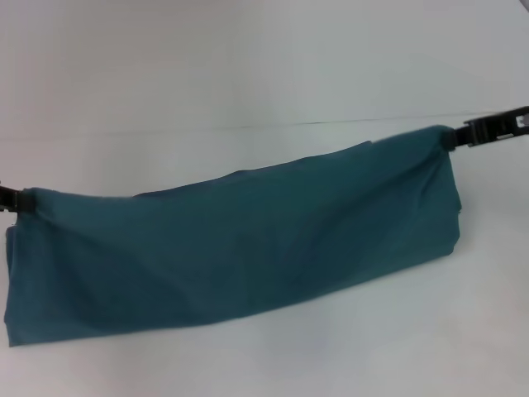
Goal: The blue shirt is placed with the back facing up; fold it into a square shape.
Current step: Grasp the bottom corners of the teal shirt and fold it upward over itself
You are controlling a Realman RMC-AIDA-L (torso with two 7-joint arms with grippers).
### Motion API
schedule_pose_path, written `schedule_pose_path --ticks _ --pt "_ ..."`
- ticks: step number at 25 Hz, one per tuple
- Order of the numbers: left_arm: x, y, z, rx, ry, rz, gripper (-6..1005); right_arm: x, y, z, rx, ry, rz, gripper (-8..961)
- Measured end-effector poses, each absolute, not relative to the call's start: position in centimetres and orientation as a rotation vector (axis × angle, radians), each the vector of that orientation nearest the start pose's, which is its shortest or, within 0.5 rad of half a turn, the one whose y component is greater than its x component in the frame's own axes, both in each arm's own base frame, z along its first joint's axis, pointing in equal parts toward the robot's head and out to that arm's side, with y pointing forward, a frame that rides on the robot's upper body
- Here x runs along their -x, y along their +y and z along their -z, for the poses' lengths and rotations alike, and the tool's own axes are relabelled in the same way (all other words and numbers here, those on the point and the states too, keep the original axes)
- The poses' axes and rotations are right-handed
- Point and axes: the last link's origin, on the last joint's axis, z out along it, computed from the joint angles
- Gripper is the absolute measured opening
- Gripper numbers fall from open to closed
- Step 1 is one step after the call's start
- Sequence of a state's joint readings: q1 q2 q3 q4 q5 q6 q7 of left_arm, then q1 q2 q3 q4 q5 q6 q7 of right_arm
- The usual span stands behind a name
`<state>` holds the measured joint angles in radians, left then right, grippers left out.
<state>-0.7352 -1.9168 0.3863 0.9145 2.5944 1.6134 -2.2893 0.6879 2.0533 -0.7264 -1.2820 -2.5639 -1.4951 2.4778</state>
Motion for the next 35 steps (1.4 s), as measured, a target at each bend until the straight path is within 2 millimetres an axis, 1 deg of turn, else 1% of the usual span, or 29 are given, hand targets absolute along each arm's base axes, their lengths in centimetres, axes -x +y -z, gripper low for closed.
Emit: schedule_pose_path --ticks 4,7,13,15,21,28,35 --pt "27.9 39.6 -12.4 2.211 -1.449 0.225 55 -21.5 41.9 -10.4 2.158 1.199 -0.157 56" --pt "27.9 40.3 -11.7 2.196 -1.424 0.202 55 -21.6 42.9 -10.0 2.116 1.178 -0.179 56" --pt "27.6 41.5 -10.3 2.179 -1.375 0.180 55 -21.5 44.2 -8.5 2.089 1.154 -0.189 55" --pt "27.5 41.9 -9.8 2.168 -1.347 0.160 55 -21.4 44.4 -7.7 2.094 1.150 -0.186 54" --pt "27.9 42.5 -9.3 2.127 -1.326 0.143 55 -21.3 45.2 -5.6 2.095 1.128 -0.170 53" --pt "28.9 42.9 -9.5 2.064 -1.313 0.141 55 -21.8 46.2 -4.6 2.049 1.130 -0.184 53" --pt "29.4 43.2 -8.7 2.038 -1.290 0.126 55 -22.5 46.5 -3.4 2.031 1.137 -0.173 52"
